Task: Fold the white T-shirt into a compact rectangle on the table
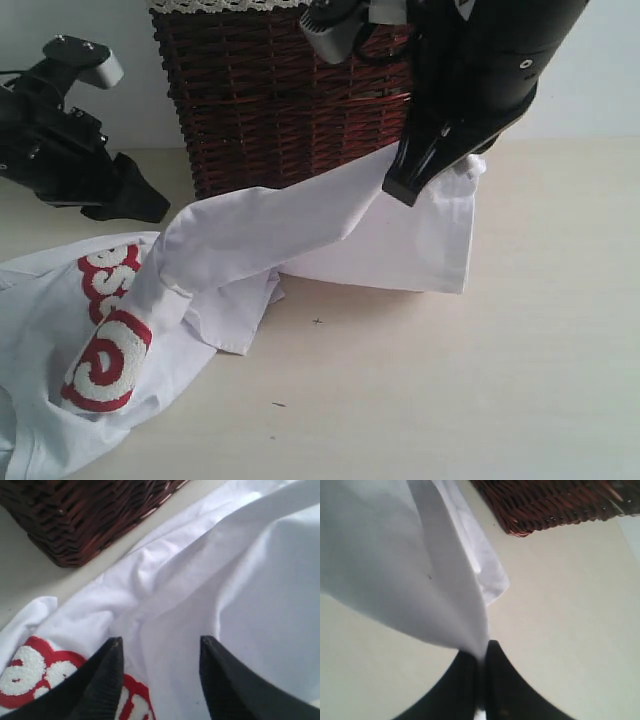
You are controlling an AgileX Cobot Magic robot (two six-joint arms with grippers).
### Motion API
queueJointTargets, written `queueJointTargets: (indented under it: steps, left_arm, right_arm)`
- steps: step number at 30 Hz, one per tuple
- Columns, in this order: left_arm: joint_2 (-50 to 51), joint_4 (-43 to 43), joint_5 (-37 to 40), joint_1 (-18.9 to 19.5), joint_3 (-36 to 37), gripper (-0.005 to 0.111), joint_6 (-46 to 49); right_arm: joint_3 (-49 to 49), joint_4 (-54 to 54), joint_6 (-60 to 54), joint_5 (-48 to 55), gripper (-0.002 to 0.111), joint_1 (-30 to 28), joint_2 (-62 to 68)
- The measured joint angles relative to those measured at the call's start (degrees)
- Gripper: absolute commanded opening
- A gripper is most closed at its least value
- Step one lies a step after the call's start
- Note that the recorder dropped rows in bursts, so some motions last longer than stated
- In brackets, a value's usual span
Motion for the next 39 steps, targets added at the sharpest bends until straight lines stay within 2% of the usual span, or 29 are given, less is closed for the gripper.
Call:
queueJointTargets:
  steps: [4, 6, 10, 11, 15, 20, 26, 30, 36, 39]
  left_arm:
    - [-5.7, -0.9, 4.2, -0.2, 0.1, 0.052, -0.9]
    - [-9.3, -2.4, 6.2, -1.6, 1.2, 0.052, -1.1]
    - [-13.9, -1.5, 5.1, -9.0, 6.9, 0.052, -1.7]
    - [-14.1, 0.3, 3.7, -11.9, 9.6, 0.052, -3.1]
    - [-14.0, 7.0, -6.6, -18.8, 18.3, 0.052, -8.2]
    - [-12.0, 10.2, -27.0, -25.1, 26.7, 0.052, -10.9]
    - [-4.8, 10.8, -52.3, -26.1, 32.1, 0.052, -11.2]
    - [-3.2, 8.7, -60.0, -26.1, 32.6, 0.052, -6.1]
    - [-4.5, -7.6, -69.7, -26.2, 32.6, 0.052, 11.3]
    - [-4.6, -11.9, -72.5, -26.2, 32.6, 0.051, 14.3]
  right_arm:
    - [0.0, -1.7, 1.6, -0.5, 0.0, -0.5, -0.1]
    - [0.0, -3.5, 3.1, -1.3, 0.0, -0.6, -0.1]
    - [0.0, -4.8, 4.5, -2.7, 0.0, -0.6, -0.1]
    - [0.0, -4.8, 4.6, -3.0, 0.0, -0.6, -0.1]
    - [0.0, -4.7, 4.8, -3.4, 0.0, -0.6, -0.1]
    - [0.0, -3.9, 5.1, -3.6, 0.0, -0.6, -0.1]
    - [0.0, -2.7, 5.1, -3.6, 0.0, -0.6, -0.1]
    - [0.0, -2.2, 5.1, -3.6, 0.0, -0.6, -0.1]
    - [0.0, -1.5, 5.1, -3.8, 0.0, -0.6, -0.1]
    - [0.0, -1.2, 5.1, -3.8, 0.0, -0.6, -0.1]
